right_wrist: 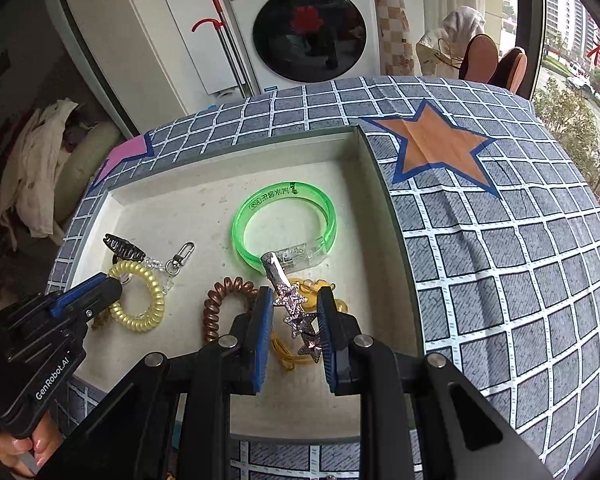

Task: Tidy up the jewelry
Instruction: 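Carry the star clip and gold coil tie with both tools into the tray, then open the right tool releasing the star clip while the left tool releases the gold coil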

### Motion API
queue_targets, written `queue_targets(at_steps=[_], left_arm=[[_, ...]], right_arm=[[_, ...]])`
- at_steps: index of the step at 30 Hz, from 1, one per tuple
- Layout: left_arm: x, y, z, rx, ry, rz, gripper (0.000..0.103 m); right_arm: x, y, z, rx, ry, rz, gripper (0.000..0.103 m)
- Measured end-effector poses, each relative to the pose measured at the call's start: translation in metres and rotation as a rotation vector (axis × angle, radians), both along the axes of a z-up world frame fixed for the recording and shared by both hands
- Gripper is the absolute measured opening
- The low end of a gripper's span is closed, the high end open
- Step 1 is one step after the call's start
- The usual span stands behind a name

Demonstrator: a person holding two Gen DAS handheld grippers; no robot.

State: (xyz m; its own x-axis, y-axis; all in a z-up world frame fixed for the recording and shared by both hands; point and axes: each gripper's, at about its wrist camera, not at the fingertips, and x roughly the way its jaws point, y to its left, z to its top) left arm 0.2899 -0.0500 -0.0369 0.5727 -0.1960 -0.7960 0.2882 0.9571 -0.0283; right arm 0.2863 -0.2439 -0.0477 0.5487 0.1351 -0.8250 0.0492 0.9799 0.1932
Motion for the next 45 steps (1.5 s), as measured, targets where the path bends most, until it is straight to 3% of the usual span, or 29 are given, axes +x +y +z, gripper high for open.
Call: queue_targets(at_steps=[11,17,22,33,45], left_arm=[[0.002,-0.005,-0.013,0.066,-0.006,0.011,0.03],[0.003,-0.004,-0.013,0.074,-0.006,0.014,0.03],[0.002,-0.004,-0.012,0.074,-0.006,0.019,0.03],[-0.006,-0.005,0.0,0.094,-0.058,0.037,0.031],[-0.012,-0.003,0.012,0.081,-0.086,0.038,0.031]], right_arm=[[0.002,0.005,-0.015,-0.014,0.021,0.016,0.026],[-0.001,0.008,-0.014,-0.01,0.016,0.023,0.039],[-0.006,0.009,-0.006,0.001,-0.008,0.023,0.063],[-0.027,0.001,0.022,0.05,-0.087,-0.011,0.064],[-0.052,-0.011,0.034,0.072,-0.113,-0.037,0.064]])
